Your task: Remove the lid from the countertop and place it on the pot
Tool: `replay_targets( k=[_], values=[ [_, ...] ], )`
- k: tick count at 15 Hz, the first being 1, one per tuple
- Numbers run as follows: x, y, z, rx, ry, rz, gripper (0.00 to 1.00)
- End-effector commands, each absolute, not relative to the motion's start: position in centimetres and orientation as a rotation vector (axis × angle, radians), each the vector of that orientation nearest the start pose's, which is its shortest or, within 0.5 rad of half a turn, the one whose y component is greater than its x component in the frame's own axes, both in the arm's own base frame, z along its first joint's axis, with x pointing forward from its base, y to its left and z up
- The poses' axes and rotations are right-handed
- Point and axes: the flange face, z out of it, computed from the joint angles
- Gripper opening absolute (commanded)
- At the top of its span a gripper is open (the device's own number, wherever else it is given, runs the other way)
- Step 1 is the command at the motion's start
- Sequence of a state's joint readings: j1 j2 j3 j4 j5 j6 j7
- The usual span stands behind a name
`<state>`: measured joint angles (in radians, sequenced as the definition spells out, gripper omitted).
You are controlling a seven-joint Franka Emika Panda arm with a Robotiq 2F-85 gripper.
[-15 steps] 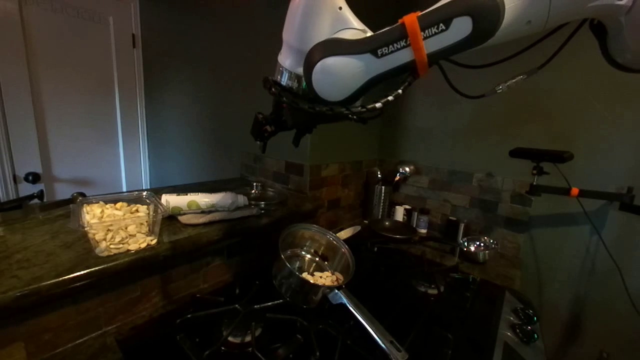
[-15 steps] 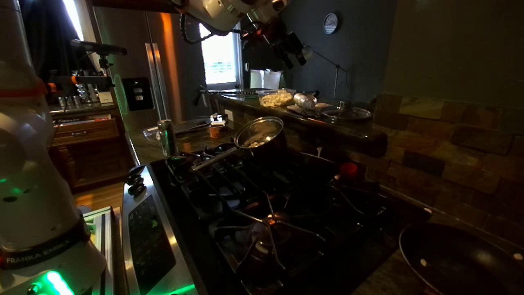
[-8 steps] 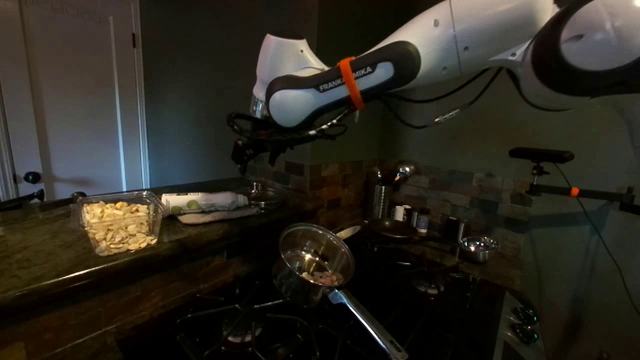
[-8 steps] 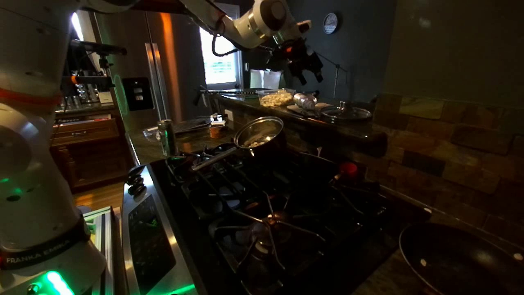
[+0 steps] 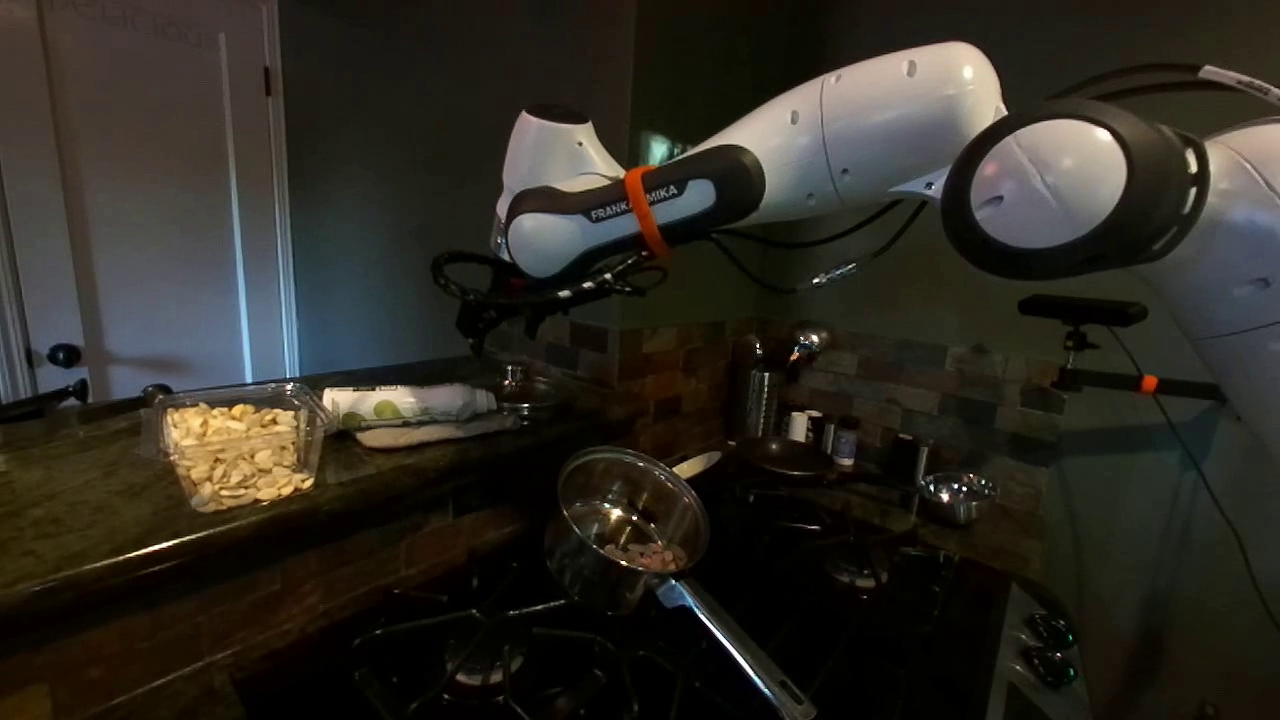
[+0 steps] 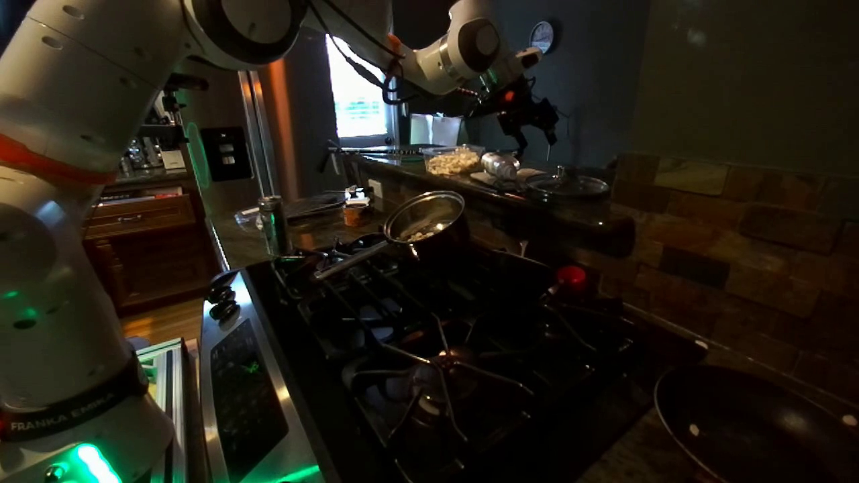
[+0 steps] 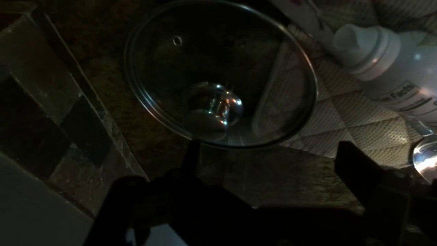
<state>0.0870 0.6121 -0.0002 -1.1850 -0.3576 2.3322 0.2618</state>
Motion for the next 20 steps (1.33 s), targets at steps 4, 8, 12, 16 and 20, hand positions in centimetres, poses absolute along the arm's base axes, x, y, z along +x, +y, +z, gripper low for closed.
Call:
replay_targets(
  k=[4, 8, 12, 16, 20],
  values=[
    [78.5, 2.4, 45.2, -3.241, 0.215, -0.790, 1.00],
    [78.9, 2.2, 44.4, -3.164, 0.269, -0.740, 1.00],
    [79.6, 2.2, 45.8, -3.064, 0.369, -0.817, 1.00],
    [80.9, 1.6, 45.3, -3.070, 0.332, -0.990, 1.00],
    [82.0, 1.7, 43.2, -3.058, 0.340, -1.085, 0.99]
  ],
)
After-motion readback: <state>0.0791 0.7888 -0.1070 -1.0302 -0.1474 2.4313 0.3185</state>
